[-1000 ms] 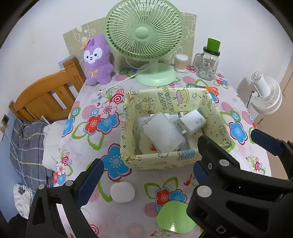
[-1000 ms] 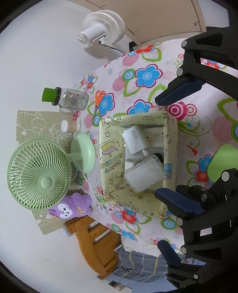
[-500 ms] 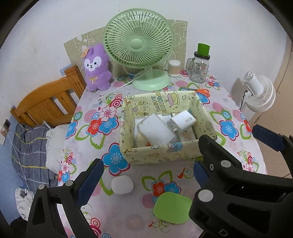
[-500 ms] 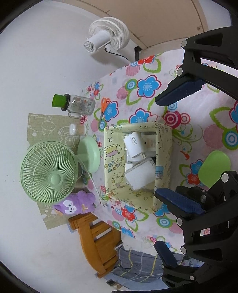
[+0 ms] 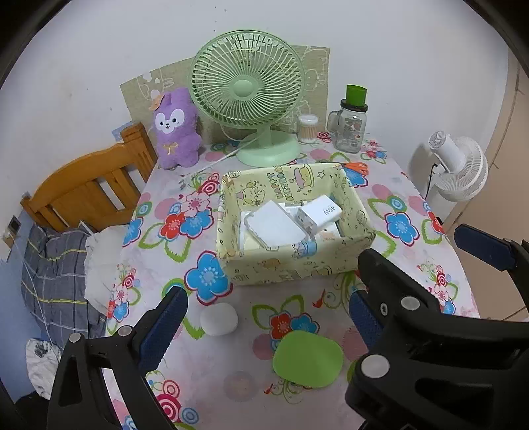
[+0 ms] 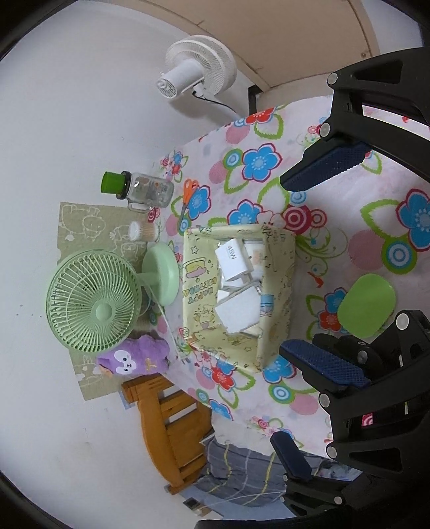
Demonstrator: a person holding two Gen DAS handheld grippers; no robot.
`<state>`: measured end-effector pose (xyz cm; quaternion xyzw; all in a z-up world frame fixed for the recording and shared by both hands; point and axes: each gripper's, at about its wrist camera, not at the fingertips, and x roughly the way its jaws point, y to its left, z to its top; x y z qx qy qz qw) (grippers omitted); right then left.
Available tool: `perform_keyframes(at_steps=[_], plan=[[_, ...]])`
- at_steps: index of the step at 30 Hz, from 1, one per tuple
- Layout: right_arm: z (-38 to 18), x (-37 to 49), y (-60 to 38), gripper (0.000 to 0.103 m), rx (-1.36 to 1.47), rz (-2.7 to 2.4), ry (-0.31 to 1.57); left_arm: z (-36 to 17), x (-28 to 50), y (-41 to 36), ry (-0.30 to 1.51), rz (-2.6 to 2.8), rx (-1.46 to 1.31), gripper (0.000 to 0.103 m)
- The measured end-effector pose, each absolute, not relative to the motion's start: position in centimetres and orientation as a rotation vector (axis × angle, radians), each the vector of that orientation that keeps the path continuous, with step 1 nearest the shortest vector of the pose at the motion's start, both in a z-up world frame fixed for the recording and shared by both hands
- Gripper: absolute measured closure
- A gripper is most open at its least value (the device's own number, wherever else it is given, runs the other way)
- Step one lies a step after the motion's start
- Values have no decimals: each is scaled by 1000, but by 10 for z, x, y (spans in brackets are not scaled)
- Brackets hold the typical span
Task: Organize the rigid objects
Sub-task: 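Raise both open tools from the box and move toward the green lid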
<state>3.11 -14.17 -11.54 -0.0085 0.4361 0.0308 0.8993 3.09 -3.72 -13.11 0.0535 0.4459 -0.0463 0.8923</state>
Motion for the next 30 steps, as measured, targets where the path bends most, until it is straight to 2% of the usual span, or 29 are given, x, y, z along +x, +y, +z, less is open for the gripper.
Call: perform_keyframes(at_steps=[8,30], plan=[[-120,7,-134,10,-68,10,849,-141,15,-33,906,-119,127,4],[-177,-8,-116,10,-37,17,976,-194,-3,-4,948,-188,109,4]])
